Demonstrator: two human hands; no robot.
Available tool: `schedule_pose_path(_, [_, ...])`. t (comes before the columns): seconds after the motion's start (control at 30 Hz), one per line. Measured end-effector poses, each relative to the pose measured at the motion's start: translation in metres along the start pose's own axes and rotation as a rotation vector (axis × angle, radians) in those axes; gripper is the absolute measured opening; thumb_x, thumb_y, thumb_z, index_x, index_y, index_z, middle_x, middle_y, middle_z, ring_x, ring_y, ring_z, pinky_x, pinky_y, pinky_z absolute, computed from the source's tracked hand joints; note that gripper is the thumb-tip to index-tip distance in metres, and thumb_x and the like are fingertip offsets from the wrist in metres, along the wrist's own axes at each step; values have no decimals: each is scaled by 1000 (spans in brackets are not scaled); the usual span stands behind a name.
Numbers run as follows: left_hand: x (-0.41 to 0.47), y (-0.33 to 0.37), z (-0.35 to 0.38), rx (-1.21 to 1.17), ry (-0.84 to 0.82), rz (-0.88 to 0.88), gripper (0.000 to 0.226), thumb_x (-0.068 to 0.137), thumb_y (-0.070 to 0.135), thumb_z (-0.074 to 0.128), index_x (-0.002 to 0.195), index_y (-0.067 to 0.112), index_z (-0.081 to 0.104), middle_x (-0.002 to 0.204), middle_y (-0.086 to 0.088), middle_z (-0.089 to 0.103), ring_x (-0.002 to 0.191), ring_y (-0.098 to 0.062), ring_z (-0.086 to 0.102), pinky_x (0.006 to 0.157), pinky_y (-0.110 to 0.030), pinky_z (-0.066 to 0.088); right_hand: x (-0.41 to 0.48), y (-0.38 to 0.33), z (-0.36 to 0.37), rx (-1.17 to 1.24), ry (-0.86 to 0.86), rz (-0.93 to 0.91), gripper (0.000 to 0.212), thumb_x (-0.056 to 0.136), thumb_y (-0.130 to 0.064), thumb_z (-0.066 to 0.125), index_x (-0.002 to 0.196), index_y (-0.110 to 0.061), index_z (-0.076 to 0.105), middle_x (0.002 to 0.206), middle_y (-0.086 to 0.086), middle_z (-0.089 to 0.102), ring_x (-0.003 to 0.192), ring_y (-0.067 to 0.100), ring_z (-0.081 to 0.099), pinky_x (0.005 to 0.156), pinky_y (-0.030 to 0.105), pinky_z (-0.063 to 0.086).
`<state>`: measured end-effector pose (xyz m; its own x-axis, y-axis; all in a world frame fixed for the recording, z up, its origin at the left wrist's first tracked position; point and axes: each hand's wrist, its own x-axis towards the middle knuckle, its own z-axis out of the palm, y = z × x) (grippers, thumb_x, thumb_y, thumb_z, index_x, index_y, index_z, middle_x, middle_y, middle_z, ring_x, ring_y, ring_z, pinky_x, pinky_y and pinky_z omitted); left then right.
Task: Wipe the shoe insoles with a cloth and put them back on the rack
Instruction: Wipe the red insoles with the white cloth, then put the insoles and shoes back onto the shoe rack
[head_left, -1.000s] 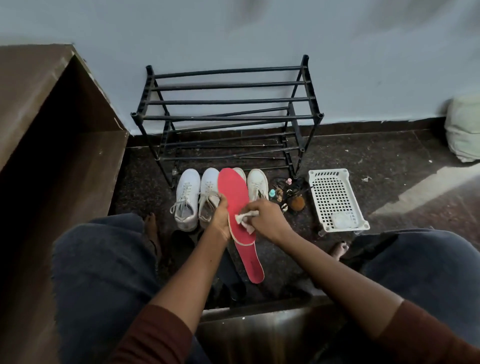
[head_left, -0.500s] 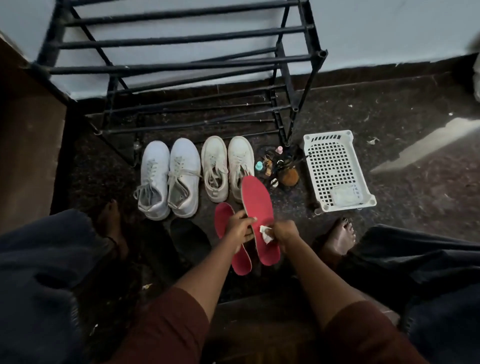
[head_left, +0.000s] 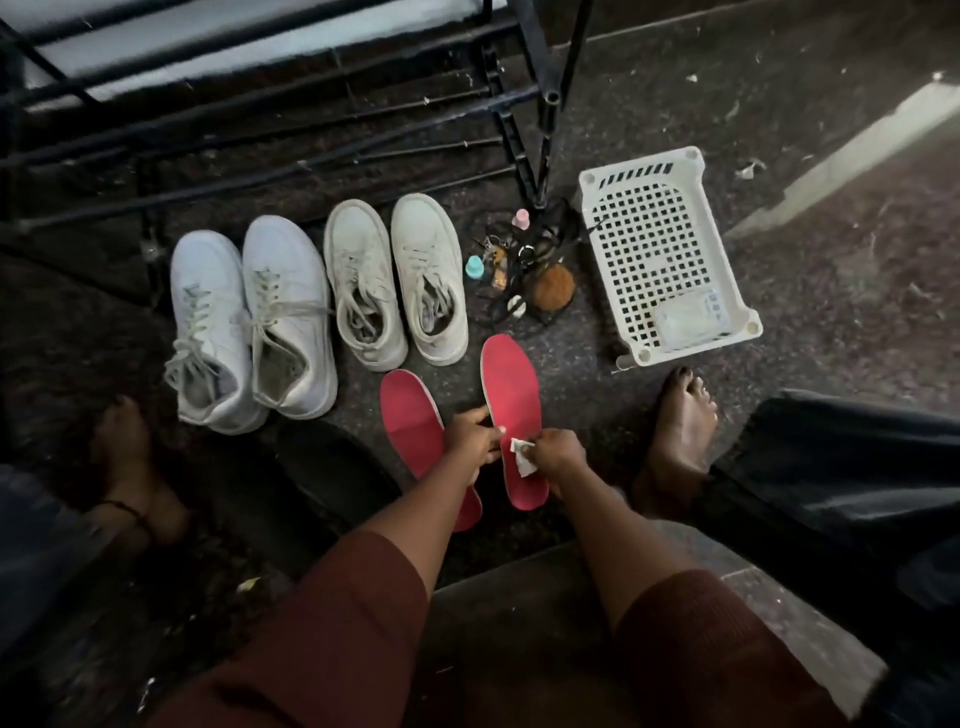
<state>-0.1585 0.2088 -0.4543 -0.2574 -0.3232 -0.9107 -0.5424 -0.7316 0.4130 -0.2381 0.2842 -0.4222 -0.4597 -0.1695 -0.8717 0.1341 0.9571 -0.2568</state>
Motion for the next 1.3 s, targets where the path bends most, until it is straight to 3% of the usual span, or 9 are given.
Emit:
schedule_pose_path(0.07, [5,-6,1,-12,9,10,49,92,-6,49,138,12,45,88,-5,59,73,-9,55,62,-21,47,1,5,2,12,-13,16,31,85,-27,64,108,-6,67,112,11,67,105,26,60,88,28,48])
schedule_pose_path(0.2, [7,-11,0,55,30,38,48,90,-8,49,131,16,50,80,1,51,75,-9,52,67,-24,45,1,3,0,266,116,124,22,87,-18,62,102,-2,69,98,8,69,77,17,58,47,6,37])
schedule_pose_path(0.37, [3,7,7,359,305,226,44,87,-2,52,129,13,54,120,-4,61,103,-24,60,81,-29,48,-16,-18,-30,658,209,170,15,87,-10,58,93,-2,68,87,13,68,52,7,47,38,11,39])
schedule_pose_path(0.43, [0,29,25,321,253,302,43,89,-5,47,130,8,53,116,-6,61,96,-20,58,77,-25,46,33,-10,-51,742,312,133,7,79,-16,66,76,-10,67,66,2,63,52,9,52,46,15,43])
schedule_pose_path(0.53, [0,61,72,306,96,420,45,87,-13,43,129,1,52,108,-14,64,84,-17,56,61,-14,39,133,22,-75,944,368,74,35,72,-42,71,99,-20,71,88,2,67,87,30,63,76,31,54])
schedule_pose_path(0.6, [-1,78,110,439,-16,470,50,87,-13,46,135,5,47,122,-16,60,103,-25,59,70,-20,45,148,27,-103,1015,454,66,19,80,-19,60,96,-20,69,91,4,66,90,29,62,84,38,53])
schedule_pose_path(0.87, [1,99,181,421,-211,418,45,97,3,40,142,11,40,143,-11,45,128,-26,46,108,-32,37,55,-45,-168,1012,679,96,7,83,-12,64,81,-18,66,84,3,66,86,22,65,81,31,53])
schedule_pose_path(1.07, [2,81,163,344,-187,412,57,88,-21,31,138,3,43,142,-14,46,129,-24,46,97,-25,38,63,-39,-158,946,797,80,29,89,-3,45,100,-12,70,108,8,67,99,24,62,88,32,51])
schedule_pose_path(1.3, [-12,58,113,241,-95,411,46,91,-15,41,134,1,47,136,-14,51,127,-24,48,104,-29,39,37,-36,-111,779,791,47,34,83,-6,44,101,-21,68,99,8,68,96,26,63,90,38,51])
